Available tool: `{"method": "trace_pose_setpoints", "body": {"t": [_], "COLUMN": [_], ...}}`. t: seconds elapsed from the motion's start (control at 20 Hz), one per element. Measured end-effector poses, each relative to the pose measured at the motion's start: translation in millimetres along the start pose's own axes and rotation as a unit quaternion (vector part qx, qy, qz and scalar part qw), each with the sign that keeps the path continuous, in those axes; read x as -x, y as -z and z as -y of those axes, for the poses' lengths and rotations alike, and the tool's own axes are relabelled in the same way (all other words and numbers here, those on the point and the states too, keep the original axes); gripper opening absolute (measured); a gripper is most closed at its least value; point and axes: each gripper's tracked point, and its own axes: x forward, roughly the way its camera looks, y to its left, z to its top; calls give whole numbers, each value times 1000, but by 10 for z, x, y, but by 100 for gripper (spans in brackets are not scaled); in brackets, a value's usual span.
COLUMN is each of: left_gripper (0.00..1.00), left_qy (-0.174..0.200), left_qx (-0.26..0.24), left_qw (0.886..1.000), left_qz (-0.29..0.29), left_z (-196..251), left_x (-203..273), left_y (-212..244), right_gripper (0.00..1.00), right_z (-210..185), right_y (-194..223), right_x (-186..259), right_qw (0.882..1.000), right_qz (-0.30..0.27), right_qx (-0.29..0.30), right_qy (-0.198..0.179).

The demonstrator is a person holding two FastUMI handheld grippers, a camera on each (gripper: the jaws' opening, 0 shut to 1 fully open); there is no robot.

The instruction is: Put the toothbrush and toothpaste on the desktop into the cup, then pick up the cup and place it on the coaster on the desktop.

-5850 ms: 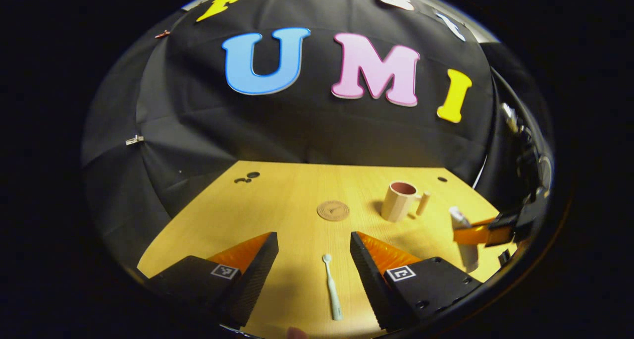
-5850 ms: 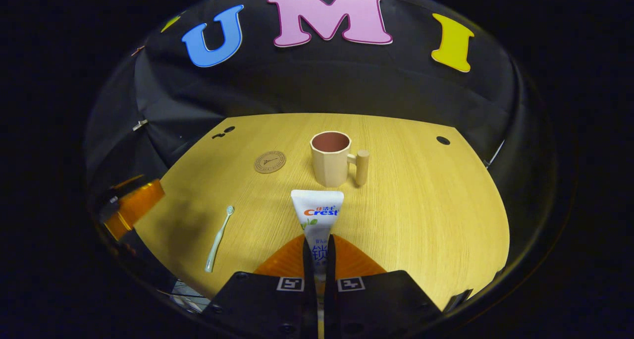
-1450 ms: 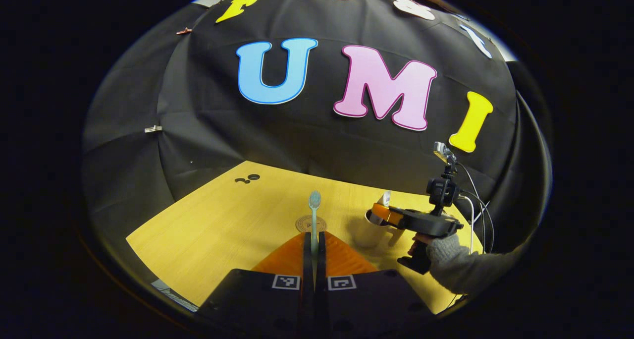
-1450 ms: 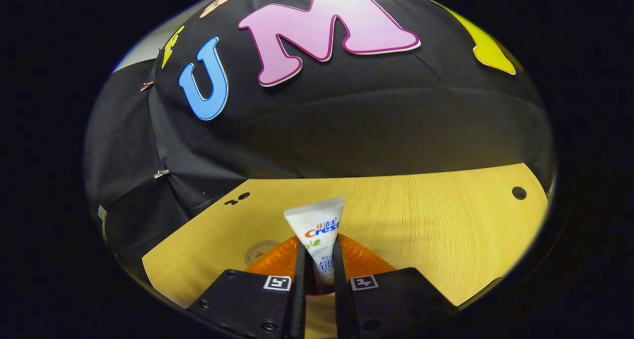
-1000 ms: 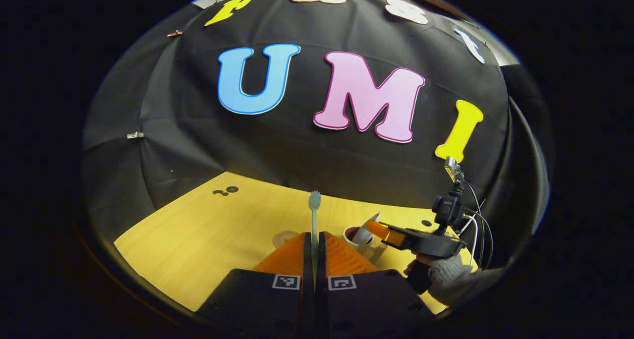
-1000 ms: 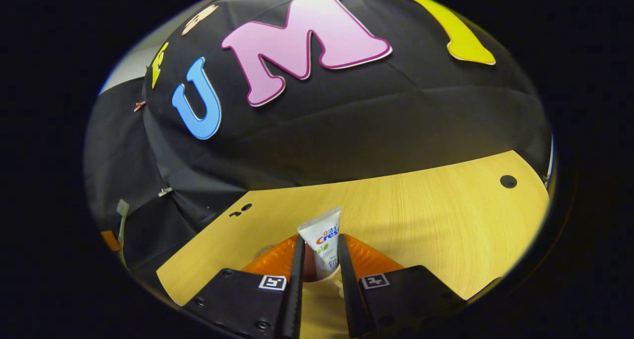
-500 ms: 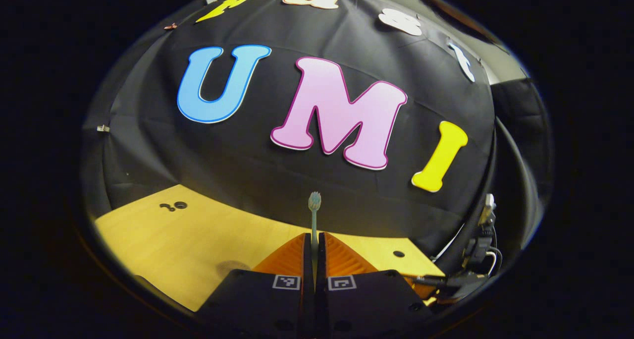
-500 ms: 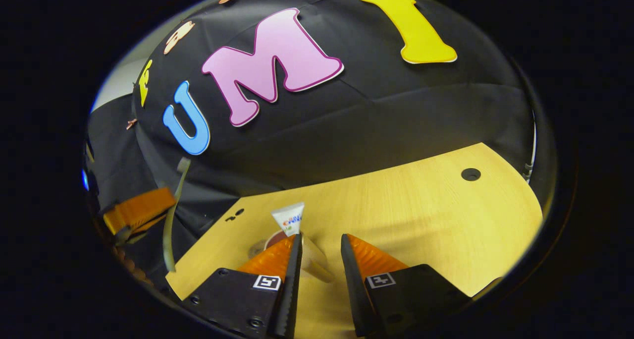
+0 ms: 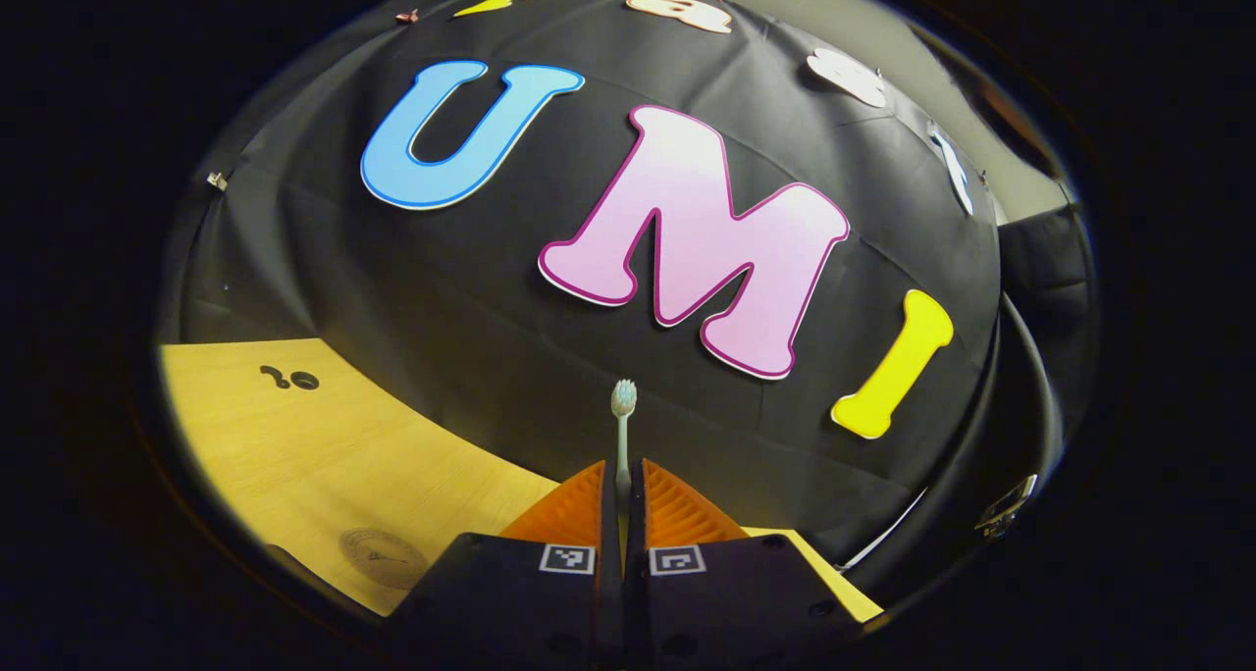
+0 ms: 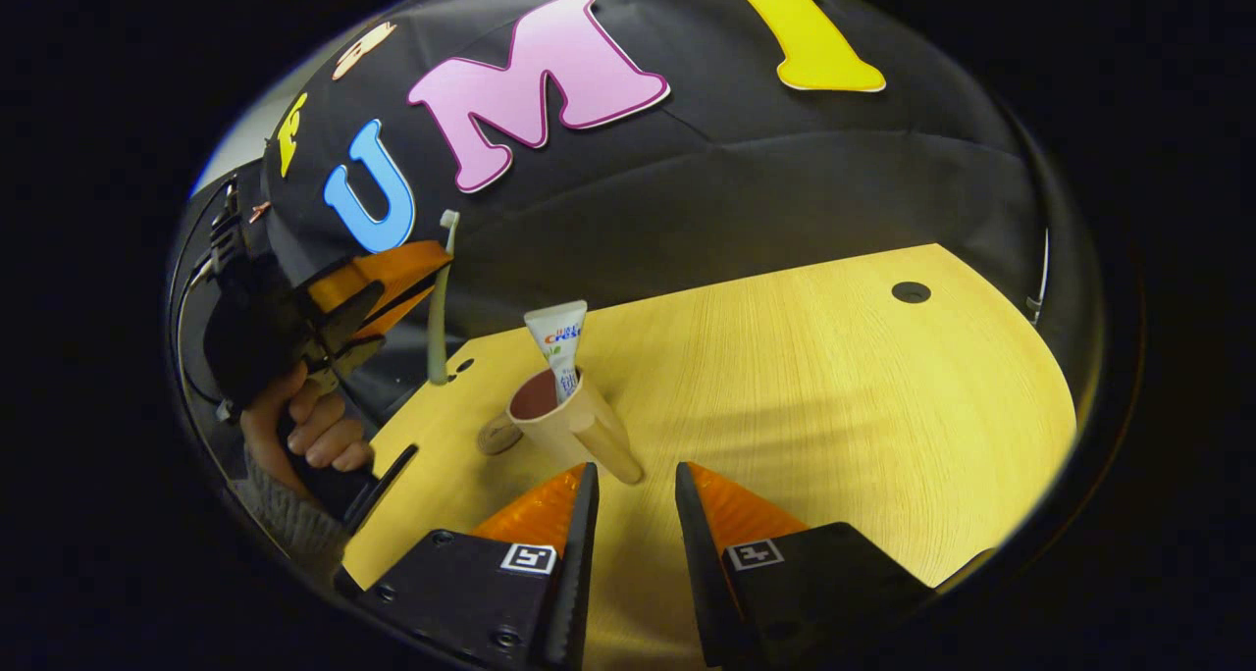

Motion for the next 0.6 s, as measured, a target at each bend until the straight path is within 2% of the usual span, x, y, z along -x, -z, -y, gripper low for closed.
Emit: {"method": "trace_pose_setpoints", "body": {"t": [0.15,0.3,0.6], "left_gripper": [6,6,6], "left_qy": [-10,-22,-26], "left_qx": [-8,-22,-87], "left_qw": [1000,999,996], "left_qz": [-3,-10,-21], "left_z": [-102,-222,-267], "left_x": [-157,-241,-219], "left_y": [239,478,758], "right_gripper": [48,48,48], "right_z": [123,165,235], "right_y": [-19,53,129], "right_x": [32,70,90], "right_qw": [999,1000,999], "right_qz": [11,2,-1], "right_qx": [23,17,13], "right_qy": [20,22,37]}}
